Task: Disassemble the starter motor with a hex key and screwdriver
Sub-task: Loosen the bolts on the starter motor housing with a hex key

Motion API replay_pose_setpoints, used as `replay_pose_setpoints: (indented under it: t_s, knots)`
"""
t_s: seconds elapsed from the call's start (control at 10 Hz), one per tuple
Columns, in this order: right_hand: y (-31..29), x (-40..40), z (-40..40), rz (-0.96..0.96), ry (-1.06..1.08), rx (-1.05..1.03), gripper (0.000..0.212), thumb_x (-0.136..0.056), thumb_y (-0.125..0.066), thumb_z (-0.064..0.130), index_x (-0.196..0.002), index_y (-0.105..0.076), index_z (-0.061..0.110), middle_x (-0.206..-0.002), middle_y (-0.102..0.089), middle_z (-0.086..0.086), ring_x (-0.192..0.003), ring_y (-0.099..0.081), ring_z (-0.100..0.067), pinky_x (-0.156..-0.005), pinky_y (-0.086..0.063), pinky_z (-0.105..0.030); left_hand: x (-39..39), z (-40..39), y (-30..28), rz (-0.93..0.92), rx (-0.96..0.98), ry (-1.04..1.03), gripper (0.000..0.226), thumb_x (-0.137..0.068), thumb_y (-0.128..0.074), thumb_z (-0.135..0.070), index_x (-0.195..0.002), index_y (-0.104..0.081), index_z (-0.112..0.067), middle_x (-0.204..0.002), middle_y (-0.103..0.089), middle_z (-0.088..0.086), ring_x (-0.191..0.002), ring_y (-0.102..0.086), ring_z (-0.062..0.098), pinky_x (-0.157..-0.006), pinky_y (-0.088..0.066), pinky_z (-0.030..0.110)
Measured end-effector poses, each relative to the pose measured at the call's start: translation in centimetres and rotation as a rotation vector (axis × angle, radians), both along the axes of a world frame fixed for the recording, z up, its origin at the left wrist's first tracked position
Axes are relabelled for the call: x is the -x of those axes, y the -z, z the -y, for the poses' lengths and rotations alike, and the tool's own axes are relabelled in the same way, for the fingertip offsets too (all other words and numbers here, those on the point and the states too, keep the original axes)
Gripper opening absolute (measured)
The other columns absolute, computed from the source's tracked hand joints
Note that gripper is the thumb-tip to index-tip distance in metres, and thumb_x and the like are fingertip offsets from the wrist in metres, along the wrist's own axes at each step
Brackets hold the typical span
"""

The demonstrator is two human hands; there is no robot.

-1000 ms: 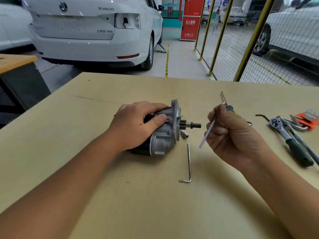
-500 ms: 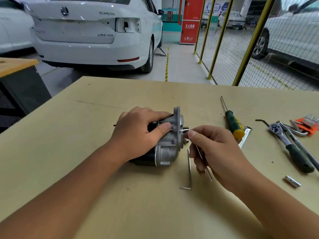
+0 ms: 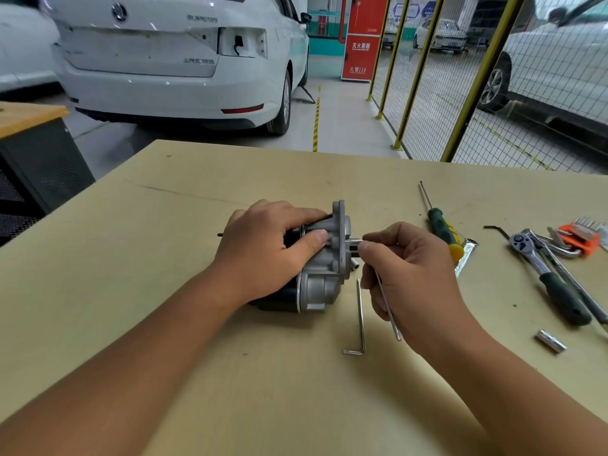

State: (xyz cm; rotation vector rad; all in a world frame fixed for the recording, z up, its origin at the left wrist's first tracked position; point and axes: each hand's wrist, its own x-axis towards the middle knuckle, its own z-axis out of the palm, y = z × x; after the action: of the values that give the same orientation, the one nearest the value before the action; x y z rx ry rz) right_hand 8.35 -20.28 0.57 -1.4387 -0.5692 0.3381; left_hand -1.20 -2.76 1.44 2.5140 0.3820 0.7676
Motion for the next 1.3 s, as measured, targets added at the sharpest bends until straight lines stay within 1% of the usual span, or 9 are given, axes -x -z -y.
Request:
replay_pose_setpoints:
  t_s: [0.2,0.4,0.6,0.7,0.8,0.9,1.0,1.1,1.3]
  knots:
    - [-0.7,0.0,-0.3,-0.080,-0.114,-0.033,0.022,-0.094,-0.064,0.002,-0.074,-0.066,0.011,-0.053,-0.057,-0.019,-0.029,-0.034,-0.019,-0.040,-0.033,-0.022,0.0,0.0,0.0,0.015,-0.006,0.003,0.058,-0.085,-0.039,-0.069,-0.126,-0.071,-0.043,-0.104,-0.072,-0.017,-0.104,-0.060,0.016,-0.096,-0.047,0.050]
    - [-0.8,0.6,-0.4,-0.321,-0.116,-0.058,0.009,-0.096,-0.063,0.004,-0.089,-0.062,-0.001,-0.055,-0.054,-0.016,-0.033,-0.033,-0.016,-0.040,-0.029,-0.020,0.0,0.2,0.2,0.025,-0.006,-0.019,0.053,-0.087,-0.044,-0.065,-0.126,-0.071,-0.041,-0.103,-0.072,-0.015,-0.104,-0.061,0.017,-0.095,-0.048,0.049]
    - [-0.6,1.1,-0.2,0.080,-0.021,0.102,0.011,-0.097,-0.064,0.009,-0.087,-0.067,0.004,-0.054,-0.063,-0.010,-0.035,-0.046,-0.017,-0.037,-0.037,-0.026,0.0,0.4,0.1,0.023,-0.002,-0.039,0.045,-0.089,-0.051,-0.058,-0.125,-0.072,-0.041,-0.104,-0.073,-0.014,-0.105,-0.061,0.017,-0.096,-0.047,0.049]
    - [-0.4,1.1,-0.2,0.222,0.006,0.126,0.010,-0.096,-0.066,0.006,-0.086,-0.066,0.007,-0.056,-0.065,0.001,-0.040,-0.053,-0.004,-0.040,-0.040,-0.016,-0.1,0.3,0.1,0.022,-0.008,-0.041,0.045,-0.089,-0.051,-0.058,-0.125,-0.072,-0.042,-0.106,-0.073,-0.014,-0.106,-0.061,0.017,-0.096,-0.047,0.049]
    - [-0.1,1.1,-0.2,0.309,0.018,0.151,0.011,-0.095,-0.066,0.009,-0.086,-0.066,0.013,-0.060,-0.067,0.006,-0.049,-0.060,-0.005,-0.046,-0.041,-0.013,0.0,0.4,0.2,0.024,-0.003,-0.047,0.045,-0.089,-0.051,-0.059,-0.125,-0.071,-0.042,-0.106,-0.073,-0.014,-0.106,-0.061,0.017,-0.096,-0.047,0.049]
    - [0.1,1.1,0.3,0.302,-0.029,0.171,0.006,-0.096,-0.068,0.015,-0.090,-0.068,0.017,-0.065,-0.070,0.002,-0.048,-0.059,-0.007,-0.046,-0.042,-0.017,0.0,0.3,0.2,0.023,0.001,-0.038,0.045,-0.089,-0.051,-0.059,-0.126,-0.071,-0.043,-0.106,-0.073,-0.014,-0.106,-0.061,0.016,-0.096,-0.047,0.049]
    - [0.1,0.6,1.3,0.157,-0.185,0.122,0.022,-0.083,-0.075,0.015,-0.103,-0.067,0.015,-0.062,-0.064,-0.005,-0.043,-0.053,-0.018,-0.043,-0.045,-0.030,0.1,0.2,0.2,0.017,0.003,-0.036,0.044,-0.089,-0.051,-0.059,-0.126,-0.070,-0.044,-0.104,-0.071,-0.015,-0.105,-0.060,0.015,-0.095,-0.047,0.049]
    - [-0.2,0.3,1.8,0.124,-0.256,0.098,0.038,-0.075,-0.075,0.013,-0.112,-0.067,0.013,-0.062,-0.062,-0.004,-0.047,-0.054,-0.020,-0.047,-0.048,-0.033,0.2,0.2,0.3,0.014,0.007,-0.043,0.044,-0.090,-0.050,-0.060,-0.126,-0.070,-0.045,-0.106,-0.071,-0.016,-0.106,-0.059,0.014,-0.097,-0.046,0.048]
    - [-0.3,0.3,1.9,0.154,-0.272,0.082,0.033,-0.089,-0.067,-0.008,-0.116,-0.068,0.012,-0.069,-0.061,-0.003,-0.055,-0.054,-0.012,-0.050,-0.048,-0.030,0.1,0.1,0.4,0.012,0.000,-0.044,0.044,-0.090,-0.049,-0.062,-0.126,-0.069,-0.046,-0.107,-0.071,-0.017,-0.107,-0.059,0.013,-0.097,-0.045,0.047]
